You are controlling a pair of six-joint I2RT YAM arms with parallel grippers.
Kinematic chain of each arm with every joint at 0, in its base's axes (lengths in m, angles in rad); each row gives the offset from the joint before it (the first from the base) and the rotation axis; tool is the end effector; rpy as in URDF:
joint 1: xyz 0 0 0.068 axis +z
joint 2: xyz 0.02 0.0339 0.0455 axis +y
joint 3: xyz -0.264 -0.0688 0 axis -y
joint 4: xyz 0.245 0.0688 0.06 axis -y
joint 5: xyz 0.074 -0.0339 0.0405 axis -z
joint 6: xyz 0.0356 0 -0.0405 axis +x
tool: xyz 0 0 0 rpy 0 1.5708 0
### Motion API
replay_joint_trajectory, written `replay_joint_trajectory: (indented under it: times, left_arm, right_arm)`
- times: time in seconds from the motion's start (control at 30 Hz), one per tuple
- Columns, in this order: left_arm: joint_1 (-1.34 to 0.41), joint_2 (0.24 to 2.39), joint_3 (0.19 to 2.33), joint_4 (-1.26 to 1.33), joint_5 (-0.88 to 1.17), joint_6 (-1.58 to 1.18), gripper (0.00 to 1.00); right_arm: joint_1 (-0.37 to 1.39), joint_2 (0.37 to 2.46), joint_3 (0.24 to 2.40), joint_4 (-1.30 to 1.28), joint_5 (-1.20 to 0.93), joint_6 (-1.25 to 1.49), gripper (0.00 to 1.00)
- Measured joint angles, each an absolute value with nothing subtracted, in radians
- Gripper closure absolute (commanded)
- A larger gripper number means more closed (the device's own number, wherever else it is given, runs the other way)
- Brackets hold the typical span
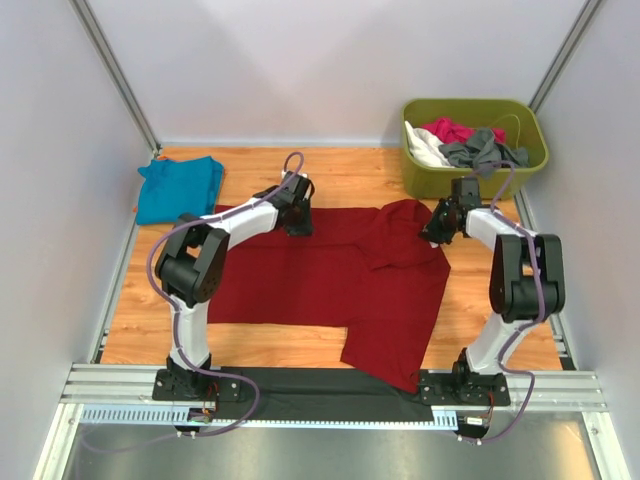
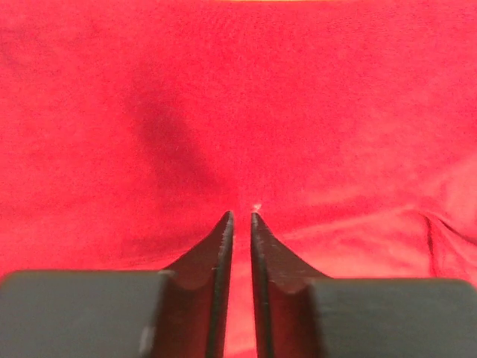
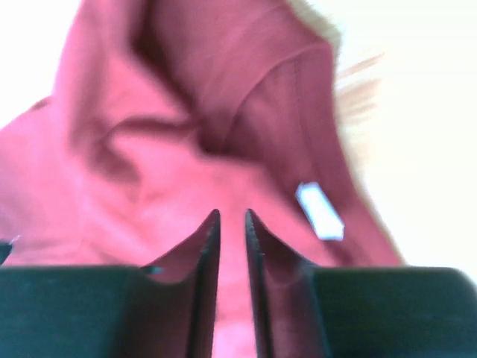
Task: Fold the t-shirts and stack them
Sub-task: Fold the tshirt
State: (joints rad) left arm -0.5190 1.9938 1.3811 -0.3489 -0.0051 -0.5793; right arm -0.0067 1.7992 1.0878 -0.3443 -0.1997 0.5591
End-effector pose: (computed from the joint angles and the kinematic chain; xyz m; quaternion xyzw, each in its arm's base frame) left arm 0.3700 -0.2112 0.1725 -0.0295 0.9535 -0.1545 0.2571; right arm 0.3582 0.0047 0.1614 0.2442 0.9310 0.1619 0.2175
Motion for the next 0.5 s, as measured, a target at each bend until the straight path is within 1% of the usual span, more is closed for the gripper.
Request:
replay_joint_trajectory:
  times: [0.03,0.07,0.1,0.13,0.17,0.23,0.3,0.37,0.43,0.5]
  left_arm:
    - [-0.517,1.986,1.387,-0.361,0.001,-0.573,0.65]
    - [-0.513,1.967,1.388,-0.377,0.003,-0.564,0.57]
    - [-0.508,1.938,1.386,-0.406,0.004,-0.561,0.49]
    - [-0.502,1.897,1.379,-0.434,0.001,-0.557,0.35]
    - [-0.495,1.839,1.361,-0.453,-0.005,-0.557,0.29]
    - [-0.476,1.683,1.284,-0.484,-0.025,-0.580,0.20]
    - [-0.449,1.502,1.190,-0.528,-0.053,-0.624,0.17]
    - [-0.401,1.292,1.073,-0.574,-0.083,-0.689,0.16]
    - [-0.342,1.112,0.952,-0.618,-0.114,-0.775,0.19]
    - [-0.296,0.979,0.845,-0.693,-0.152,-0.858,0.21]
  right_arm:
    - [-0.007,1.768,1.088,-0.368,-0.200,0.551,0.69]
    - [-0.007,1.729,1.091,-0.389,-0.201,0.548,0.61]
    - [-0.007,1.681,1.097,-0.411,-0.203,0.542,0.44]
    - [-0.007,1.627,1.104,-0.428,-0.205,0.543,0.35]
    - [-0.007,1.565,1.112,-0.440,-0.208,0.539,0.18]
    - [-0.007,1.435,1.118,-0.461,-0.211,0.539,0.01]
    - [-0.007,1.322,1.108,-0.482,-0.210,0.546,0.00]
    - [-0.007,1.209,1.074,-0.513,-0.205,0.558,0.00]
    - [-0.007,1.129,1.015,-0.554,-0.195,0.579,0.00]
    - [-0.007,1.066,0.943,-0.619,-0.186,0.609,0.00]
